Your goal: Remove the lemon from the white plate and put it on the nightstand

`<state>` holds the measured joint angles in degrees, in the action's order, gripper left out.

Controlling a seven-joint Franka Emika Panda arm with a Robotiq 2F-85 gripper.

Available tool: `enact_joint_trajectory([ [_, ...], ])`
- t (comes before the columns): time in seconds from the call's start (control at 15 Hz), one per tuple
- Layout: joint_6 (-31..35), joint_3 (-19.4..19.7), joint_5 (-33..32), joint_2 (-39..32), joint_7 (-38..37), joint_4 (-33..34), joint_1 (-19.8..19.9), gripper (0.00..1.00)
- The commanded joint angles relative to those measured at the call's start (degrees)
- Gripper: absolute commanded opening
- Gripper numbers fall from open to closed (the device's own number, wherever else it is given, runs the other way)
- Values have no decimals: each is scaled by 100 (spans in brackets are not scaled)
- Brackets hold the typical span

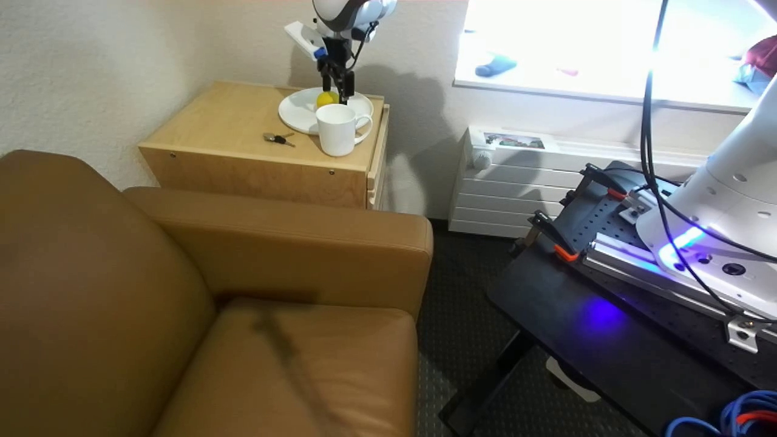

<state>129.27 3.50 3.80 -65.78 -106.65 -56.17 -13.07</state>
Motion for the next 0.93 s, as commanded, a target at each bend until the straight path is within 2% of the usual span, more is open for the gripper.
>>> enact_joint_trajectory([
  [0.0, 53, 169, -136, -403, -365, 486, -84, 100],
  [0.2, -1, 214, -256, -580, -573, 754, -100, 100],
  [0.27, 29, 113, -229, -350, -430, 465, -44, 100],
  [0.53, 39, 157, -217, -450, -518, 588, -57, 100],
  [0.67, -160, 18, -160, -517, -417, 683, 35, 100],
  [0.87, -234, 15, -159, -551, -410, 714, 65, 100],
])
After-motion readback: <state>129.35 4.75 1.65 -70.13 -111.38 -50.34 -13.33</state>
